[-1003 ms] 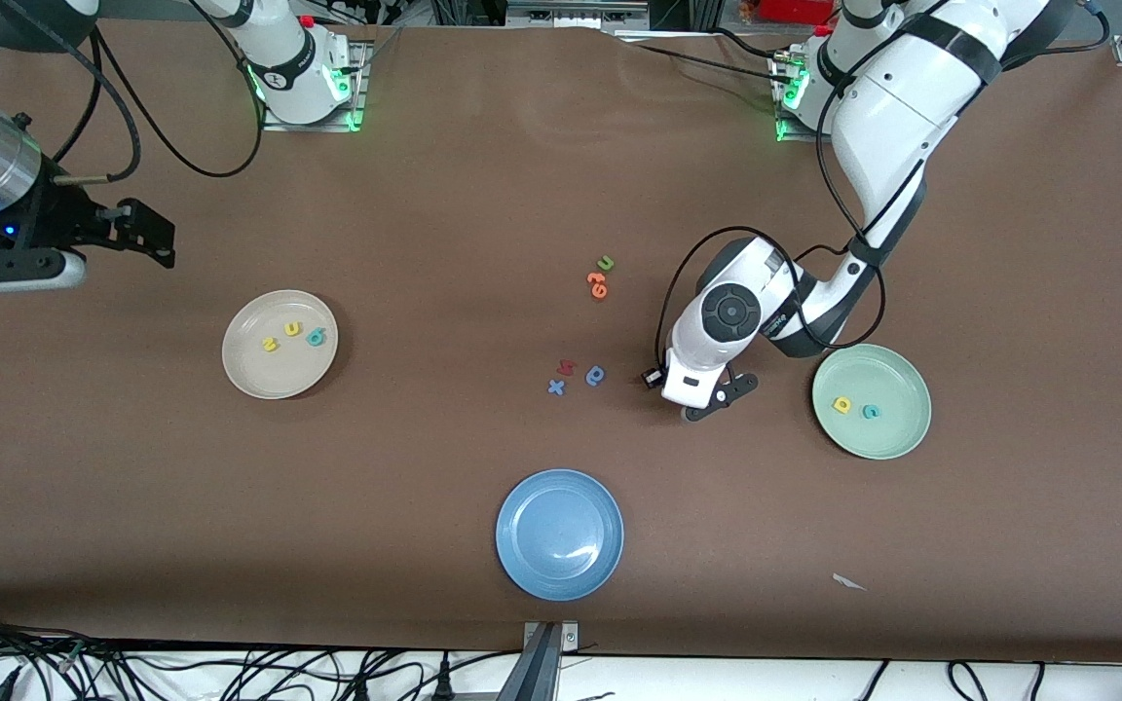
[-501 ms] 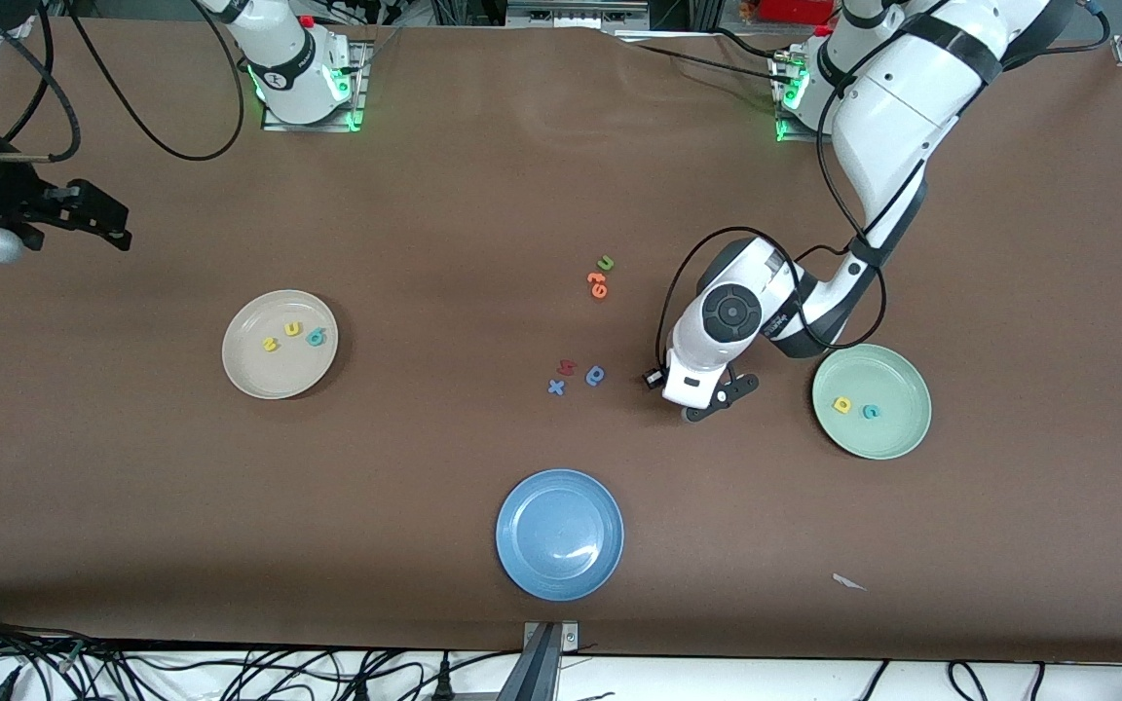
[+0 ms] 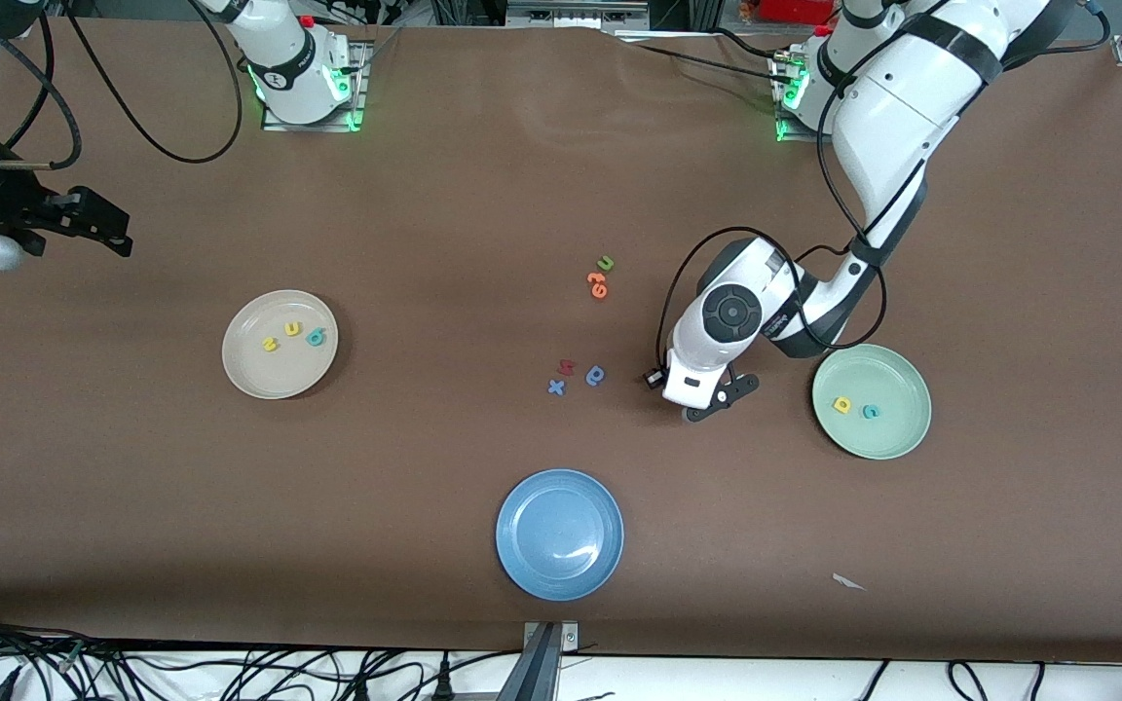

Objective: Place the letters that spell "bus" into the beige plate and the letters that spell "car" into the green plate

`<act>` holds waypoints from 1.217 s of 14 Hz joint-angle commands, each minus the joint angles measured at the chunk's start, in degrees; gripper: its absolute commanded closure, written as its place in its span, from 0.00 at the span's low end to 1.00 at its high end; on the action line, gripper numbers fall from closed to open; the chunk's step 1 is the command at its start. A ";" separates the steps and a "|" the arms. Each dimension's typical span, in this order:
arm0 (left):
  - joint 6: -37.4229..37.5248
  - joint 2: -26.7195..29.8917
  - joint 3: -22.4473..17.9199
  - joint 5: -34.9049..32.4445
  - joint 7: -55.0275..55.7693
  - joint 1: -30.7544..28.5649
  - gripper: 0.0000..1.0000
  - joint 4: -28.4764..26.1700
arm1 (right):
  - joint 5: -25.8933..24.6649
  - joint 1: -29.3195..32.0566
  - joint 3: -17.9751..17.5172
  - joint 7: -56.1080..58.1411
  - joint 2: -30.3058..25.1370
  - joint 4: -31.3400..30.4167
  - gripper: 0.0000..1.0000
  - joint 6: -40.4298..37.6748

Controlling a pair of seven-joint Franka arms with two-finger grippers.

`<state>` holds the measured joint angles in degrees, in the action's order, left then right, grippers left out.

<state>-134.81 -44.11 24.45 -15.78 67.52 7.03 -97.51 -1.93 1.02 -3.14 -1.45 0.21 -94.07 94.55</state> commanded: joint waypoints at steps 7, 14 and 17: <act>11.40 0.59 -0.54 -0.83 -6.76 -1.39 0.99 6.98 | 3.69 -1.20 1.73 -0.22 0.23 0.38 0.00 0.11; 19.75 6.13 -0.46 -0.74 -32.76 -13.51 0.99 6.19 | 2.81 -1.37 1.65 0.04 0.31 0.82 0.00 -0.24; 19.94 6.93 -0.54 -1.00 -41.56 -18.26 0.98 4.87 | 2.81 -1.37 1.65 0.04 0.40 0.82 0.00 -0.24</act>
<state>-115.39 -39.07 23.43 -15.79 30.92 -8.85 -90.16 0.67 -0.08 -1.74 -1.47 0.39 -94.06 94.56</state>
